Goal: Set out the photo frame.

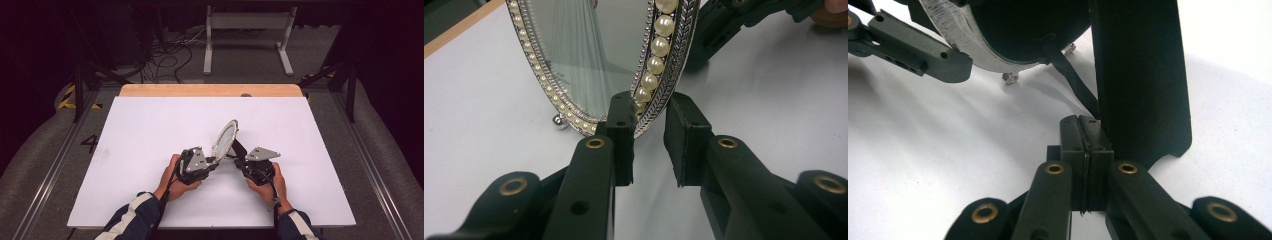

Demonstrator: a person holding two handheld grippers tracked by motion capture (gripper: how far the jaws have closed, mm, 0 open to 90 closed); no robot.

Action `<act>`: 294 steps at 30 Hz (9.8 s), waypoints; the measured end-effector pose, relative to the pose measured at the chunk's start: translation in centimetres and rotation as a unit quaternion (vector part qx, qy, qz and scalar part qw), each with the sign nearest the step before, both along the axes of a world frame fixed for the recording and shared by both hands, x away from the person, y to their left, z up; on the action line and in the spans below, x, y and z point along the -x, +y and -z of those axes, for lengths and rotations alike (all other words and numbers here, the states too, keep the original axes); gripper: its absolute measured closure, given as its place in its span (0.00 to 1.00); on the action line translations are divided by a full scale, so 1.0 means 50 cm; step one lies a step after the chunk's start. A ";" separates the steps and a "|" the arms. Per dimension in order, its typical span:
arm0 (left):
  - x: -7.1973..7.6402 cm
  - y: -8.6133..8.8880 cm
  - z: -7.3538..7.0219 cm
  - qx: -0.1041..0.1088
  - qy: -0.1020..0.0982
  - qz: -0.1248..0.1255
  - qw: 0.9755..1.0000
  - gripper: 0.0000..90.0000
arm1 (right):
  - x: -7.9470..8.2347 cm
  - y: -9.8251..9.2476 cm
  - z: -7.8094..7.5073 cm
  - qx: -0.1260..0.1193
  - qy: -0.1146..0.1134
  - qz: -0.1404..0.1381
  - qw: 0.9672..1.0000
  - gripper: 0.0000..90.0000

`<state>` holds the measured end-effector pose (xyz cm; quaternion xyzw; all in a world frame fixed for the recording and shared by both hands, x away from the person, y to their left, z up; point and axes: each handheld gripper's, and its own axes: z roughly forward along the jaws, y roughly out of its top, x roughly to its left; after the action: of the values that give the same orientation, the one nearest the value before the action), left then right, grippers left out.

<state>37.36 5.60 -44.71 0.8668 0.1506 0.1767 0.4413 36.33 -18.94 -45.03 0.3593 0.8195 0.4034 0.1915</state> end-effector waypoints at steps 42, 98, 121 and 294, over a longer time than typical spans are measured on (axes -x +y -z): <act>0.081 0.255 0.001 -0.013 -0.003 -0.091 0.996 0.38 | 0.021 0.067 -0.003 -0.041 -0.009 0.009 0.999 0.61; 0.099 0.300 0.016 -0.015 0.006 -0.125 0.992 0.26 | -0.024 0.118 -0.009 -0.109 -0.029 0.111 0.987 0.64; 0.098 0.295 0.017 -0.020 0.016 -0.110 0.994 0.25 | -0.017 0.070 -0.020 -0.096 0.005 0.047 0.994 0.73; -0.068 0.073 -0.041 0.071 0.089 -0.033 0.993 0.75 | -0.001 -0.016 -0.098 -0.108 -0.055 0.041 0.992 0.85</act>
<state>40.77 9.22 -42.65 0.8400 0.2302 0.1022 0.4806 36.36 -19.74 -40.12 0.3884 0.7441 0.5004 0.2123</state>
